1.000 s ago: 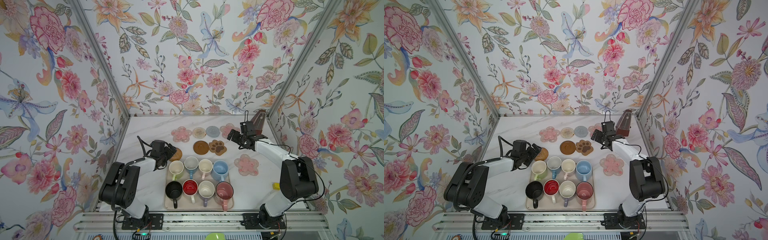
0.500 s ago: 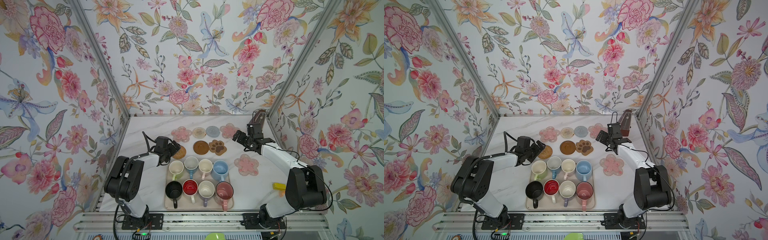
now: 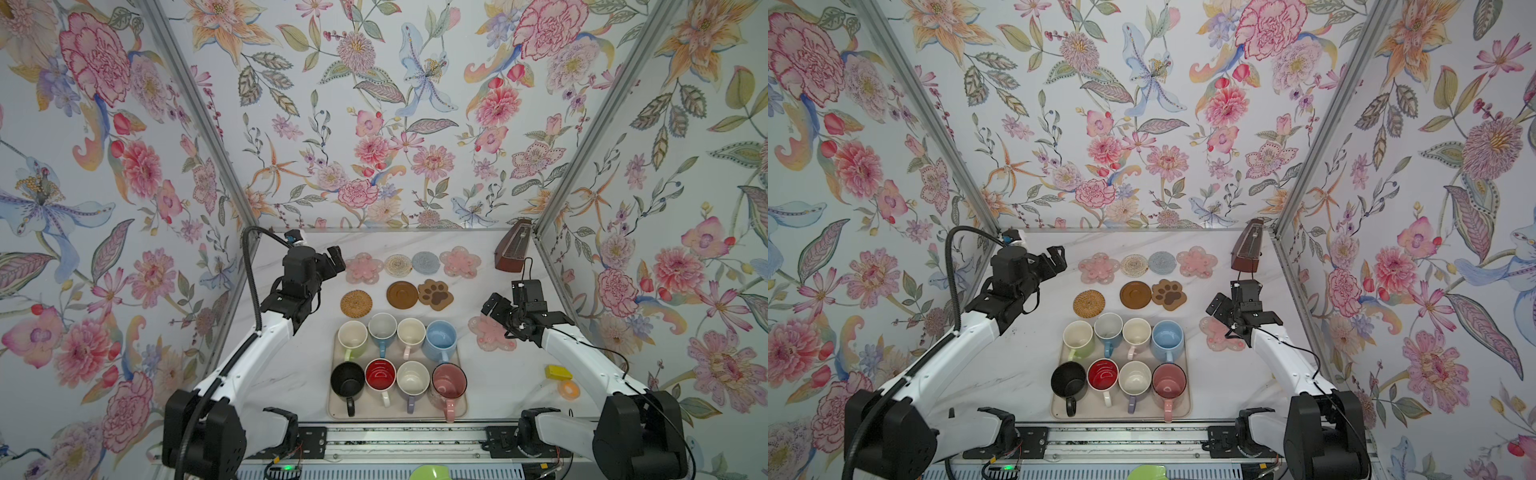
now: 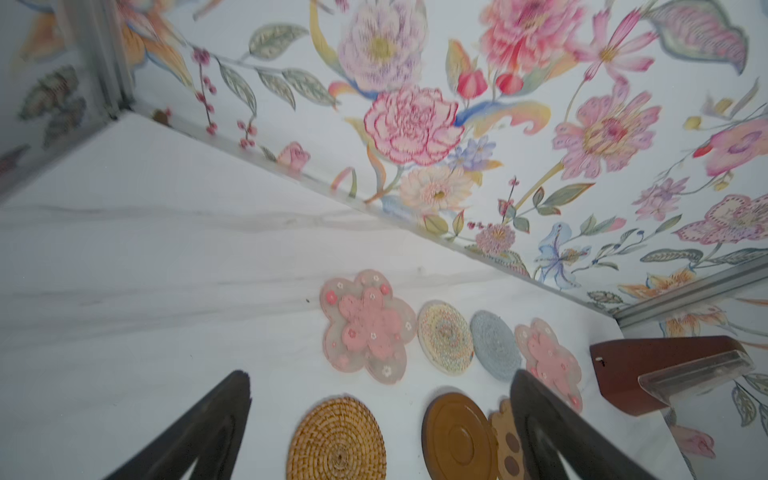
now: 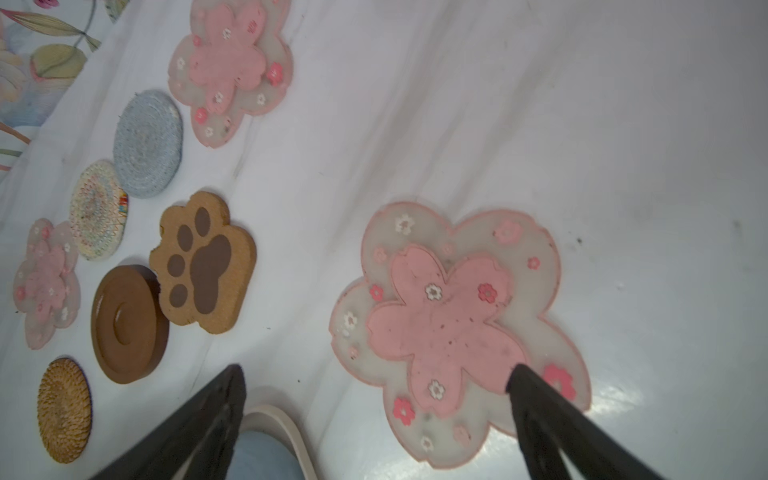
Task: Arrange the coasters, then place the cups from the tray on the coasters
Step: 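Raise the left gripper back while the right gripper moves over the nearer pink flower coaster, then hover the open right gripper above the pink flower coaster beside the tray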
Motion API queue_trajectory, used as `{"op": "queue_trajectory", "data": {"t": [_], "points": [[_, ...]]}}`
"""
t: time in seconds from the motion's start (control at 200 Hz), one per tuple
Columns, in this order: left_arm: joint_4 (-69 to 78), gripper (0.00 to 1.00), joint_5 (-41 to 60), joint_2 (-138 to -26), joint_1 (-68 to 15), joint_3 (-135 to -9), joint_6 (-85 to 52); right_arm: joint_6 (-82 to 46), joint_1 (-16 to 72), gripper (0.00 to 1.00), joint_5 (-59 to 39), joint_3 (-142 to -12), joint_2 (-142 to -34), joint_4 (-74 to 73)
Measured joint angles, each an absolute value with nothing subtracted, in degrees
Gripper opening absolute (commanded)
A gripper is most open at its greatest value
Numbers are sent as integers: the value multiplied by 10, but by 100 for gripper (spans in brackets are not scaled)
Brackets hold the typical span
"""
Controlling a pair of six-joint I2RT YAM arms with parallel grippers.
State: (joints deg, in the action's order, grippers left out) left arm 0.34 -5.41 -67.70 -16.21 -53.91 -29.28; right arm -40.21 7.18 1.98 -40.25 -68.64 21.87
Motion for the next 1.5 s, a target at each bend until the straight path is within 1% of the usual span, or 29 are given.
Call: {"op": "queue_trajectory", "data": {"t": [0.08, 0.175, 0.34, 0.686, 0.971, 1.206, 1.391, 1.501], "points": [[16, 99, -86, -626, -162, -514, -270, -415, 67, 99, 19, -378, -680, 230], [18, 99, -114, -601, -162, -489, -258, -426, 56, 99, 11, -362, -681, 235], [10, 99, -139, -599, -162, -465, -257, -434, 28, 99, 2, -358, -689, 233], [9, 99, -152, -601, -161, -464, -258, -434, -20, 99, -29, -336, -724, 203], [9, 99, -152, -604, -157, -464, -260, -436, -18, 99, -50, -336, -751, 153], [9, 99, -152, -604, -154, -464, -264, -447, 12, 99, -52, -338, -767, 113], [8, 99, -152, -604, -150, -464, -268, -458, 29, 99, -50, -341, -766, 118], [8, 99, -152, -604, -149, -464, -269, -465, 33, 99, -47, -340, -748, 139]]}}
